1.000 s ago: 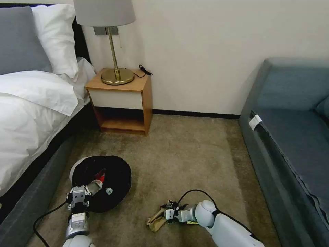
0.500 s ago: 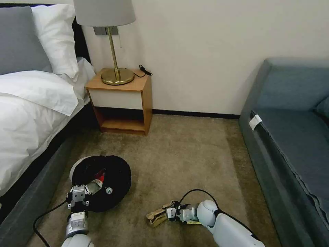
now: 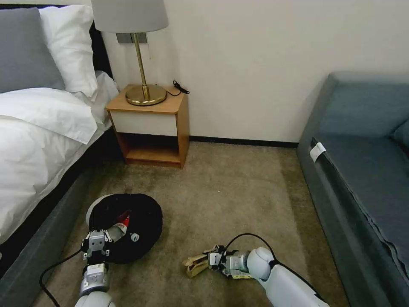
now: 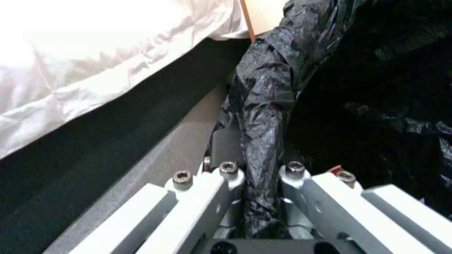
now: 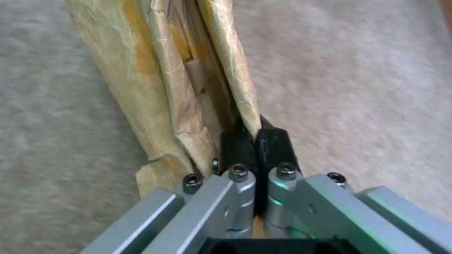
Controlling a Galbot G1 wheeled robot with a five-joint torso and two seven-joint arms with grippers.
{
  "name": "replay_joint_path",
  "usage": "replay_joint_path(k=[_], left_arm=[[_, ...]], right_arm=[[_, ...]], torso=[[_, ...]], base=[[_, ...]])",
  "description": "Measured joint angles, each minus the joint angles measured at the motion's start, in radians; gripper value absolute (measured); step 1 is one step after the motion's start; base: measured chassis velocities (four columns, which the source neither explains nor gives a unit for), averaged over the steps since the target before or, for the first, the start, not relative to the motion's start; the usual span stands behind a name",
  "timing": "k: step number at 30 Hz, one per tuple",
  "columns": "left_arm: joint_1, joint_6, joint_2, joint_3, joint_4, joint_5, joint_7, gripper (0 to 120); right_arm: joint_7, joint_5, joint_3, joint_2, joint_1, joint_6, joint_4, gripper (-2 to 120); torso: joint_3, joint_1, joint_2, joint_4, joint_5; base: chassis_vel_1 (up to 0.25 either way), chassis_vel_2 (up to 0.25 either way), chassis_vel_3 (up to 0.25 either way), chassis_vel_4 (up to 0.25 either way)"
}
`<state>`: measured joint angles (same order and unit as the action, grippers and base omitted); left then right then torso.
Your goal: Pick up the trash bin, then pick up the garbage on the floor and place it into the trash bin.
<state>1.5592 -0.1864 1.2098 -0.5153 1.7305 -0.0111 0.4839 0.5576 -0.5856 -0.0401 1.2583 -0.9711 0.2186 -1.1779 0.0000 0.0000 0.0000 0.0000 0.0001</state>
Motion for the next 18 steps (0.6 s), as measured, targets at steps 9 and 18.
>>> replay_joint_path(k=[9, 18], left_arm=[[0.004, 0.0, 0.001, 0.007, 0.019, -0.006, 0.0, 2], [0.017, 0.0, 0.006, 0.016, 0.054, -0.024, -0.001, 2]], right_arm=[[0.0, 0.049, 0.128, 0.019, -0.016, -0.003, -0.052, 0], [0.006, 0.168, 0.261, 0.048, -0.011, -0.029, -0.161, 0]], torso=[[0.0, 0.0, 0.0, 0.0, -0.0001], [0.0, 0.0, 0.0, 0.0, 0.0]], base=[[0.0, 0.0, 0.0, 0.0], [0.0, 0.0, 0.0, 0.0]])
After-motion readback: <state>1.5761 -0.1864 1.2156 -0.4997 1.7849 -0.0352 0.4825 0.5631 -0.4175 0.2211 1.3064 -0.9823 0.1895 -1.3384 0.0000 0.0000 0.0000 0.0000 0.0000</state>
